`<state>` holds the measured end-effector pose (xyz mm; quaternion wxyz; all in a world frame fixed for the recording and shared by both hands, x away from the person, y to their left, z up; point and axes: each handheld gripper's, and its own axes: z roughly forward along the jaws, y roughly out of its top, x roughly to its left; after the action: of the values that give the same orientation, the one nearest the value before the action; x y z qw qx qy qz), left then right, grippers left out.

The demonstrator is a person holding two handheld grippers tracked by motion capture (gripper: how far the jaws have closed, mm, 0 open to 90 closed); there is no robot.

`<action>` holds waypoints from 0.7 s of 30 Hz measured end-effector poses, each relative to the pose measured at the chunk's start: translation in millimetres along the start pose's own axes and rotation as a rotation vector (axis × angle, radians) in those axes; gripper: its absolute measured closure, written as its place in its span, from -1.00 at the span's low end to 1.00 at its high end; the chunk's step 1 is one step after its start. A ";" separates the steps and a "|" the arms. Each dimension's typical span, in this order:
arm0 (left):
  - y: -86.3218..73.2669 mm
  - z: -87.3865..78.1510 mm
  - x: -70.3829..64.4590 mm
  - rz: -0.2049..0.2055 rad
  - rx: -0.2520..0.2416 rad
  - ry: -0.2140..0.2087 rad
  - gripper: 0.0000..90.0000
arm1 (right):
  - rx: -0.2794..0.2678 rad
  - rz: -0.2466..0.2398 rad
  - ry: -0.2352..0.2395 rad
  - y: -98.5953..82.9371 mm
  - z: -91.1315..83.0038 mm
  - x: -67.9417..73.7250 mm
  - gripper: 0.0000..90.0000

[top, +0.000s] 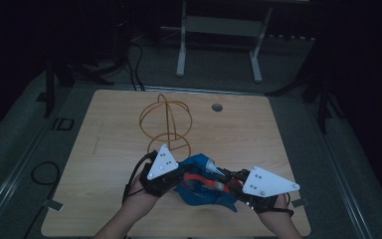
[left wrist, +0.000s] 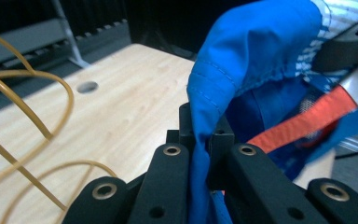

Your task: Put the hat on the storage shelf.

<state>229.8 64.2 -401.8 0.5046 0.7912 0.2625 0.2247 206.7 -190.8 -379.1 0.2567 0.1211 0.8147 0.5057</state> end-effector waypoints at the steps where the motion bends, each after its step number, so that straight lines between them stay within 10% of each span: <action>1: 3.1 -0.6 -1.8 0.023 0.001 0.020 0.98 | 0.000 -0.001 0.001 0.5 -0.7 0.6 0.91; 21: 21.0 -16.8 -4.2 0.162 -0.103 -0.032 0.98 | -0.071 0.071 -0.017 4.8 -32.4 -0.9 0.43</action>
<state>220.1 65.6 -376.3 0.5290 0.7864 0.1776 0.2651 189.7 -213.7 -363.1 0.2498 0.1451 0.7891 0.5421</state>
